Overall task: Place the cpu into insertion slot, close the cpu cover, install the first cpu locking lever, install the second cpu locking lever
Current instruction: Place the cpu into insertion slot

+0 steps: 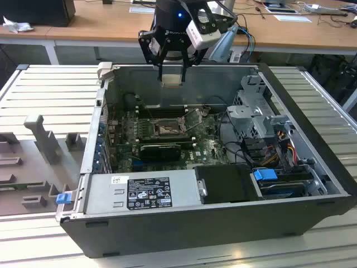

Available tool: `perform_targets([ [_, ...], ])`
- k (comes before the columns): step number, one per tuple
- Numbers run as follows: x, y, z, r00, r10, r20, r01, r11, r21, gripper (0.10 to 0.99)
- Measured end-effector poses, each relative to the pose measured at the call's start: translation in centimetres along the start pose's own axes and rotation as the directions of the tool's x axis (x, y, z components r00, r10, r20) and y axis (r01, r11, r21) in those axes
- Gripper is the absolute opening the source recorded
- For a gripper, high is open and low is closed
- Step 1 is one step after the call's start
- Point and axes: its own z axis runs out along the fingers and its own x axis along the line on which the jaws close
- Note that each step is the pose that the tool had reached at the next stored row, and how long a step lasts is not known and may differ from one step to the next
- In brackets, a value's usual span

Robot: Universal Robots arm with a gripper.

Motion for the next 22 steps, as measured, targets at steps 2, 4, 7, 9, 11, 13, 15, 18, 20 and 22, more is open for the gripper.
perform_targets([
  [2, 0.00, 0.00, 0.00, 1.0000, 0.001, 0.0001, -0.001, 1.0000, 0.000, 0.529],
  [4, 0.00, 0.00, 0.00, 1.0000, 0.006, 0.0005, -0.006, 1.0000, 0.000, 0.529],
  [7, 0.00, 0.00, 0.00, 0.9999, 0.011, 0.0010, -0.011, 0.9999, 0.000, 0.529],
  [9, 0.00, 0.00, 0.00, 0.9999, 0.014, 0.0013, -0.014, 0.9999, 0.000, 0.529],
  [11, 0.00, 0.00, 0.00, 0.9999, 0.017, 0.0015, -0.017, 0.9999, 0.000, 0.529],
  [13, 0.00, 0.00, 0.00, 0.9998, 0.018, 0.0017, -0.018, 0.9998, 0.000, 0.529],
  [15, 0.00, 0.00, 0.00, 0.9998, 0.020, 0.0018, -0.020, 0.9998, 0.000, 0.529],
  [18, 0.00, 0.00, 0.00, 0.9997, 0.025, 0.0023, -0.025, 0.9997, -0.001, 0.529],
  [20, 0.00, 0.00, 0.00, 0.9996, 0.028, 0.0025, -0.028, 0.9996, -0.001, 0.529],
  [22, 0.00, 0.00, 0.00, 0.9996, 0.030, 0.0027, -0.030, 0.9996, -0.001, 0.529],
])
